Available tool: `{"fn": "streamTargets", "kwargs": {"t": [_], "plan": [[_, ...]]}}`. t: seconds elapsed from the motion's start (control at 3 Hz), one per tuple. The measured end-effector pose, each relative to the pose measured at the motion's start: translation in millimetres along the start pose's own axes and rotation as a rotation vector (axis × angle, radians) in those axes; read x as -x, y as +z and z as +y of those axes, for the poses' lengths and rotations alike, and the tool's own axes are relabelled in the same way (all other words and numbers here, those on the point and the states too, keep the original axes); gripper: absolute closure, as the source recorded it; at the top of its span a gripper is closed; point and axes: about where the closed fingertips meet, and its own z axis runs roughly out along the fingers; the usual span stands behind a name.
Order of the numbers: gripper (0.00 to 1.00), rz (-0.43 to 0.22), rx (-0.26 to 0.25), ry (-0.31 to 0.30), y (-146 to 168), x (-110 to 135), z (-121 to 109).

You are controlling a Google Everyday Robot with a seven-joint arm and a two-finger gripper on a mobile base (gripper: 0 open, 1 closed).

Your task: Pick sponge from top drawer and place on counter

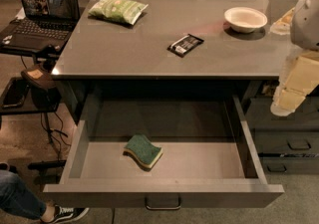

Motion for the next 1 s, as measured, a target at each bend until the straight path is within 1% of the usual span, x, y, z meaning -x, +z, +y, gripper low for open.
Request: {"fn": "streamTargets", "kwargs": {"t": [0.33, 0.67, 1.0], "plan": [[0.0, 0.0, 0.0, 0.0, 0.0, 0.0, 0.0], [0.0, -0.011, 0.003, -0.012, 4.5, 5.0, 0.8], [0.0, -0.064, 0.041, -0.068, 42.1, 32.5, 11.1]]}}
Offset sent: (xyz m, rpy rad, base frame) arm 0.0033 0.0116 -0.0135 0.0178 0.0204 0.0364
